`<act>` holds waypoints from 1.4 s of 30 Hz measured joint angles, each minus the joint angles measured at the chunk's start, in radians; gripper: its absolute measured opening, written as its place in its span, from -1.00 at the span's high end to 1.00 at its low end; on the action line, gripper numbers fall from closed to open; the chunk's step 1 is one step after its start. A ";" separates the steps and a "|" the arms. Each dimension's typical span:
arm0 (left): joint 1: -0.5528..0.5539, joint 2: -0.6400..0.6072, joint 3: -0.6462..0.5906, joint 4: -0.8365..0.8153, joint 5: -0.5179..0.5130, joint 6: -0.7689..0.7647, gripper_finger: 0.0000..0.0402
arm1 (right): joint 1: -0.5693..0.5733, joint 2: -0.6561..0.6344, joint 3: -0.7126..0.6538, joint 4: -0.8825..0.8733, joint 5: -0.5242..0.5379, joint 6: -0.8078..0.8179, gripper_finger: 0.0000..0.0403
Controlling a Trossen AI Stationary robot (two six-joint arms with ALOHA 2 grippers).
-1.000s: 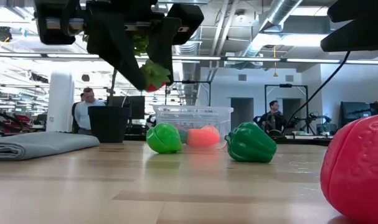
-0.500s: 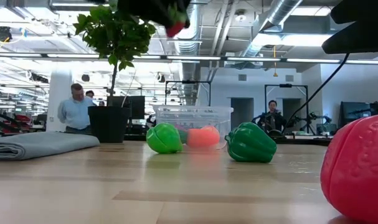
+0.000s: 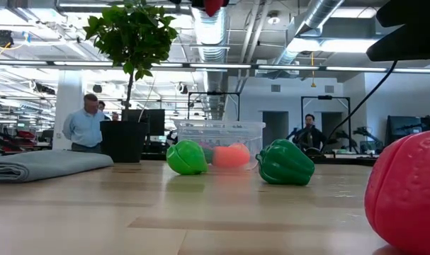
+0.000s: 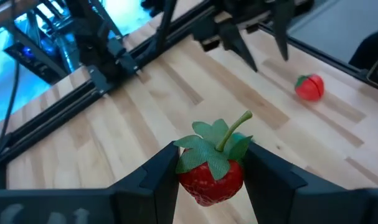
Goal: Pick and placing Produce into tupperware
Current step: Put the small strawberry into the transparent container
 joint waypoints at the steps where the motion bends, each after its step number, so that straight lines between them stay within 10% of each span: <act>1: 0.019 0.000 0.000 0.001 0.014 -0.001 0.27 | 0.000 0.000 0.000 0.000 0.000 0.000 -0.16; 28: 0.386 0.002 -0.362 0.573 0.265 -0.235 0.27 | -0.021 0.080 -0.001 0.002 0.010 0.018 -0.16; 42: 0.402 0.002 -0.522 0.779 0.208 -0.252 0.27 | 0.006 0.081 0.000 0.131 0.329 -0.136 -0.16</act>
